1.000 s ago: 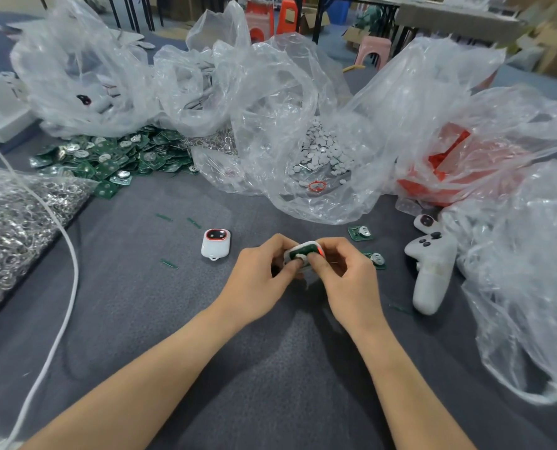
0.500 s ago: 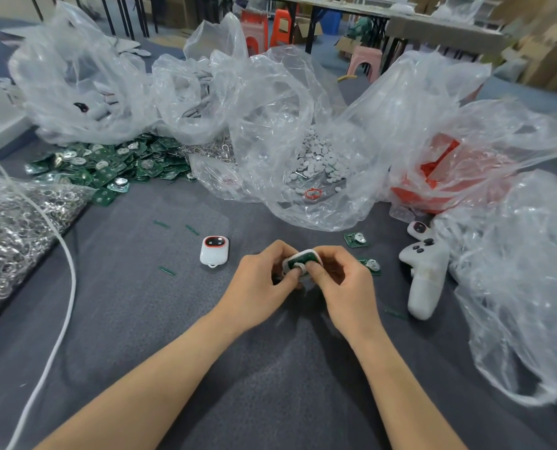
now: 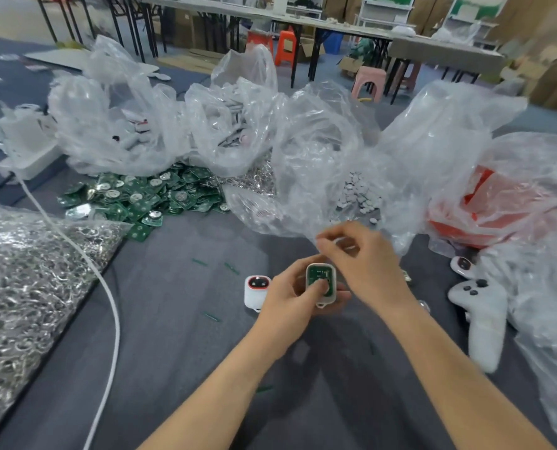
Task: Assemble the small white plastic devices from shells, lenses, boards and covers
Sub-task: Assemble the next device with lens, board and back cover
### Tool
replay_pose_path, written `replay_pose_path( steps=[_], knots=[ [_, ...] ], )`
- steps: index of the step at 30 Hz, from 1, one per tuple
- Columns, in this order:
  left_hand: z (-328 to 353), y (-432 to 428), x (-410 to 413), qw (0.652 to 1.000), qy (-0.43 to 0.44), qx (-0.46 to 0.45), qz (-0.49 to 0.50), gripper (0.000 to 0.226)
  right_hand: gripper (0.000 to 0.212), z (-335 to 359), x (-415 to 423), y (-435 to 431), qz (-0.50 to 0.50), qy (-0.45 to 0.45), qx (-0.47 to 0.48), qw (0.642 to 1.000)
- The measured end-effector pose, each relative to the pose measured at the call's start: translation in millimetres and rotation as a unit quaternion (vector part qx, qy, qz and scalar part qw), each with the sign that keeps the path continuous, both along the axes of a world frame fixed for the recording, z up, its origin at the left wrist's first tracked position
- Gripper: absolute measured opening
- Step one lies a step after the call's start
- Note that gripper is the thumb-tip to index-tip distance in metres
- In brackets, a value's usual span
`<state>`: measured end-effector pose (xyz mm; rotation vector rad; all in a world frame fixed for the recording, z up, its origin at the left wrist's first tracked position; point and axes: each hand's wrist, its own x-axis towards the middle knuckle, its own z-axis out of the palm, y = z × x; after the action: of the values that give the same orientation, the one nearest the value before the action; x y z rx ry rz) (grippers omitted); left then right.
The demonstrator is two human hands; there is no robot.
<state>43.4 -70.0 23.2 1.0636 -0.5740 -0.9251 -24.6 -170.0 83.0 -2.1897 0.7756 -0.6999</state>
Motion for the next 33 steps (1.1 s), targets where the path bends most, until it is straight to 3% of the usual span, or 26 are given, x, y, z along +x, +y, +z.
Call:
replay_pose_path(
  steps=[4, 8, 14, 19, 33],
  knots=[
    [3, 1, 22, 0.996, 0.060, -0.039, 0.049, 0.026, 0.016, 30, 62, 6, 0.101, -0.001, -0.006, 0.995],
    [1, 13, 72, 0.971, 0.112, -0.081, 0.197, 0.024, 0.029, 46, 142, 2, 0.139, -0.005, -0.032, 0.990],
    [-5, 16, 87, 0.956, 0.139, -0.099, 0.239, 0.024, 0.040, 45, 242, -37, 0.099, 0.161, -0.107, 0.976],
    [-6, 16, 89, 0.954, 0.152, -0.105, 0.238, 0.024, 0.029, 23, 273, -61, 0.092, 0.294, -0.151, 0.939],
    [-5, 14, 88, 0.951, 0.185, -0.093, 0.231, 0.024, 0.024, 9, 281, -71, 0.067, 0.247, -0.145, 0.956]
  ],
)
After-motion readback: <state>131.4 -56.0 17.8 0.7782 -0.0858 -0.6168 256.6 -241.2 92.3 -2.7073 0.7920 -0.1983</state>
